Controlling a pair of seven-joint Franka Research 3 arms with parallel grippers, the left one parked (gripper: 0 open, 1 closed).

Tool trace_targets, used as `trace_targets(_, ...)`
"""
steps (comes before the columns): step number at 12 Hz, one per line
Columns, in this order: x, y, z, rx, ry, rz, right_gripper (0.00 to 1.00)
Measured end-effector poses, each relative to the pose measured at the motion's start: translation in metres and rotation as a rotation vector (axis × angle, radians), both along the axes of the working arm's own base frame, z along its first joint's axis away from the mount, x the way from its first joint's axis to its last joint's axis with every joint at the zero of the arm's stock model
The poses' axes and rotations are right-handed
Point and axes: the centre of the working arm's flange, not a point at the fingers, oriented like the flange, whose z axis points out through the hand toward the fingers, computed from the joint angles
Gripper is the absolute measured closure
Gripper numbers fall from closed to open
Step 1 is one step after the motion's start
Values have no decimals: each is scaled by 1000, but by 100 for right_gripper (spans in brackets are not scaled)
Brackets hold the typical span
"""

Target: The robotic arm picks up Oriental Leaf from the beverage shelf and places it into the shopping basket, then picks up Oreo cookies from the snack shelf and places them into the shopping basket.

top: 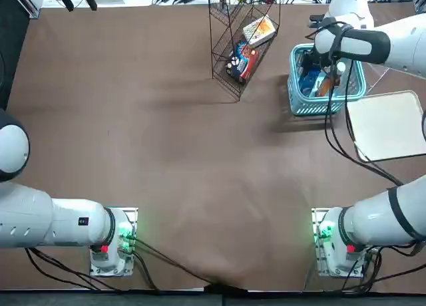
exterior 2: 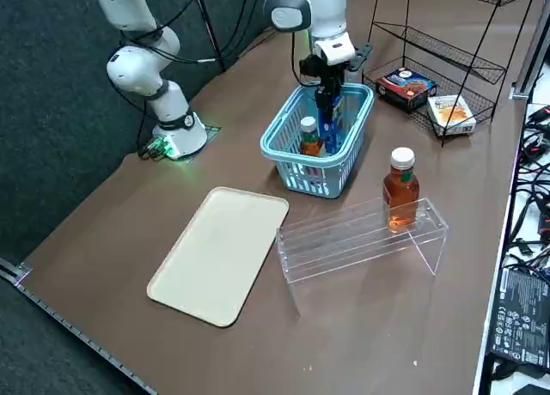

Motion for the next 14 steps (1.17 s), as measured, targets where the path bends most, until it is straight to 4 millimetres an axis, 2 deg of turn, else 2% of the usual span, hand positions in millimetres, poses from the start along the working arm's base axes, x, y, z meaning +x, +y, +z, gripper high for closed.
trace_targets(3,0,0,-1,-4,0,-13,42)
trace_targets(7,1,-1,0,-4,-4,-20,1)
trace_targets(9,4,-1,6,-4,-10,-20,0)
trace_targets(11,10,0,21,-8,2,-22,0)
trace_targets(14,22,1,65,-21,40,-24,0)
